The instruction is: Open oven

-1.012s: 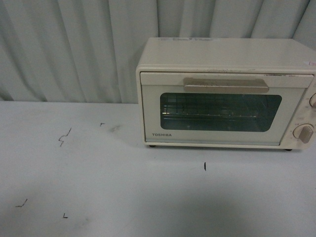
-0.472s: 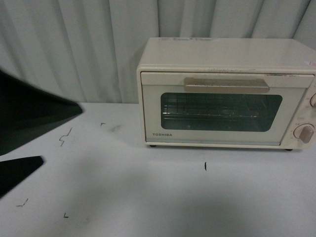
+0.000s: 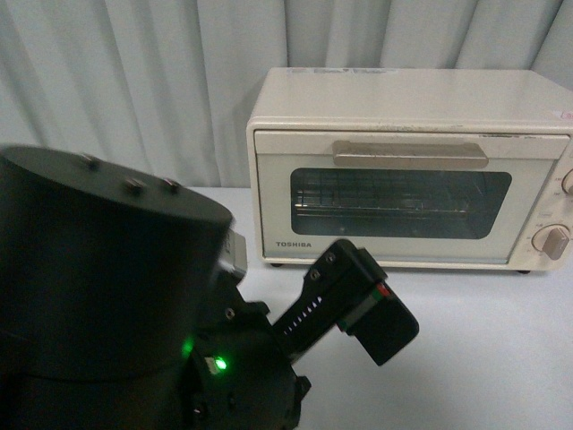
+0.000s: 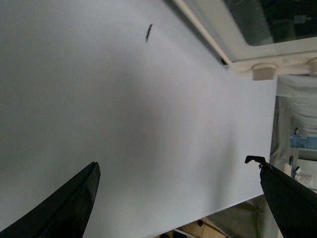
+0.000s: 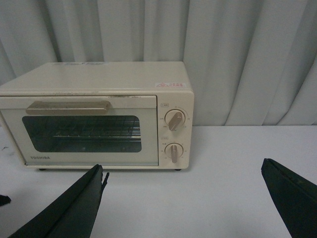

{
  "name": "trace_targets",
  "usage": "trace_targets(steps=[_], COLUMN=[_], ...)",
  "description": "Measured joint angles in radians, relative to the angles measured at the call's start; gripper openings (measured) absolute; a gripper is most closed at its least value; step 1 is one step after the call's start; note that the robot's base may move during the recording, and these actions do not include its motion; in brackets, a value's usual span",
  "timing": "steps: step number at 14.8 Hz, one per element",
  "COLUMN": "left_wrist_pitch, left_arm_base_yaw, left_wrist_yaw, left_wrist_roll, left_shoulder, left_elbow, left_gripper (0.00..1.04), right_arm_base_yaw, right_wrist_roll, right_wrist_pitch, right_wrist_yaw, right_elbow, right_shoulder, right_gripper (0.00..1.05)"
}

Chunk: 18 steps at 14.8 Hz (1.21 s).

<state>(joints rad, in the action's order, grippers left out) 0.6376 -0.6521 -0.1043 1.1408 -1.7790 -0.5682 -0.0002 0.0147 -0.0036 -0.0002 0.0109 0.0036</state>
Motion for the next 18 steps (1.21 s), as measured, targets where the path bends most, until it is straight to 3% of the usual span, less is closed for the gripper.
trace_targets(steps=[3, 7, 11, 18], left_wrist_pitch=[-0.005, 0.021, 0.049, 0.028], left_arm_base_yaw=[-0.013, 0.043, 0.101, 0.084], left_wrist_yaw=[0.058, 0.142, 0.151, 0.162], left_wrist_roll=[0.092, 0.195, 0.245, 0.246], left_shoulder=[-0.146, -0.230, -0.264, -0.271], left_elbow=[-0.064, -0.109, -0.114, -0.122], left_gripper=[0.98, 0.98, 0.98, 0.98], right_arm_base_yaw=[0.000, 0.000, 0.000, 0.000], right_wrist_roll=[0.000, 0.000, 0.000, 0.000], right_wrist_pitch=[0.000, 0.000, 0.000, 0.000], right_wrist_yaw=[0.000, 0.000, 0.000, 0.000], right_elbow=[0.000, 0.000, 0.000, 0.000], right_shoulder=[0.000, 0.000, 0.000, 0.000], right_gripper=[0.98, 0.98, 0.98, 0.98])
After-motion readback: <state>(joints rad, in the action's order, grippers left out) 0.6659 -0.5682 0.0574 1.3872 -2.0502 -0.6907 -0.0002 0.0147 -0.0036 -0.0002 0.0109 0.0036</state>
